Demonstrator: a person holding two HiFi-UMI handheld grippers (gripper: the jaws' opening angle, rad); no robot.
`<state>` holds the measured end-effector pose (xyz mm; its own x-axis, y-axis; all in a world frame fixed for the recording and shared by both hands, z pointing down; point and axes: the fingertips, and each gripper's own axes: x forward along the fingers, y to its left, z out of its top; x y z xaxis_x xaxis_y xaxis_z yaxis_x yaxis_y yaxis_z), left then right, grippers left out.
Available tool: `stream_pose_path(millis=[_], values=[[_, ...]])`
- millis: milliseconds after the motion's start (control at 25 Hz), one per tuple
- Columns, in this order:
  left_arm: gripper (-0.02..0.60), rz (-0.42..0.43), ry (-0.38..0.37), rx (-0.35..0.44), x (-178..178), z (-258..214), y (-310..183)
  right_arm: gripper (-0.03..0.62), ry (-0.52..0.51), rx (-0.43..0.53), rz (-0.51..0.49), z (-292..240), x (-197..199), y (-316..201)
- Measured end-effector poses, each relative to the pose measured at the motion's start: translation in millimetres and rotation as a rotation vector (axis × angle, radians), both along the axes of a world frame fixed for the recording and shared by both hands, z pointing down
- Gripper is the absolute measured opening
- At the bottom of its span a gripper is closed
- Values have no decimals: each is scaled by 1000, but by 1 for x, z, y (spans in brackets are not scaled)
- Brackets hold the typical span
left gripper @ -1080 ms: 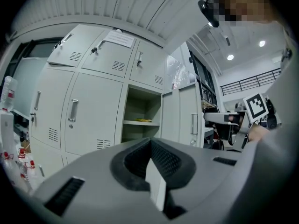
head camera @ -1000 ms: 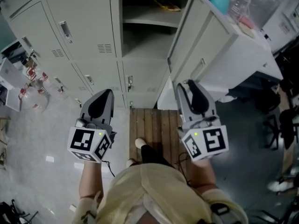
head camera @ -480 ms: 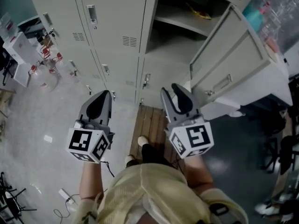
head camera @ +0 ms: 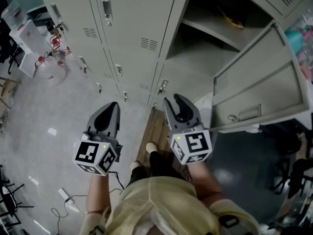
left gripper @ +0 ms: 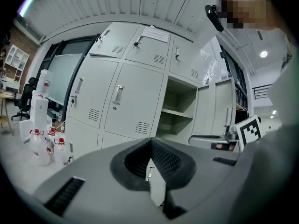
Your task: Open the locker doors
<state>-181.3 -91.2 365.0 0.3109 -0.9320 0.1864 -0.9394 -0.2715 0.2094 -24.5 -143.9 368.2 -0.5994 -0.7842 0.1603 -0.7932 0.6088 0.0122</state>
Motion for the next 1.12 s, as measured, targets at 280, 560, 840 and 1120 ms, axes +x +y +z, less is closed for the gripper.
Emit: stream_pose_path(millis=[280, 560, 840, 1120], values=[[-6, -16, 38, -62, 0, 36, -26, 121, 14, -81, 4, 57, -6, -37], [-6, -33, 42, -108, -1, 77, -50, 121, 13, -146, 63, 112, -2, -71], [-6, -60, 34, -102, -8, 114, -78, 121, 35, -178, 137, 177, 2, -106], [-6, -69, -3, -123, -13, 146, -99, 121, 60, -198, 188, 232, 1, -136]])
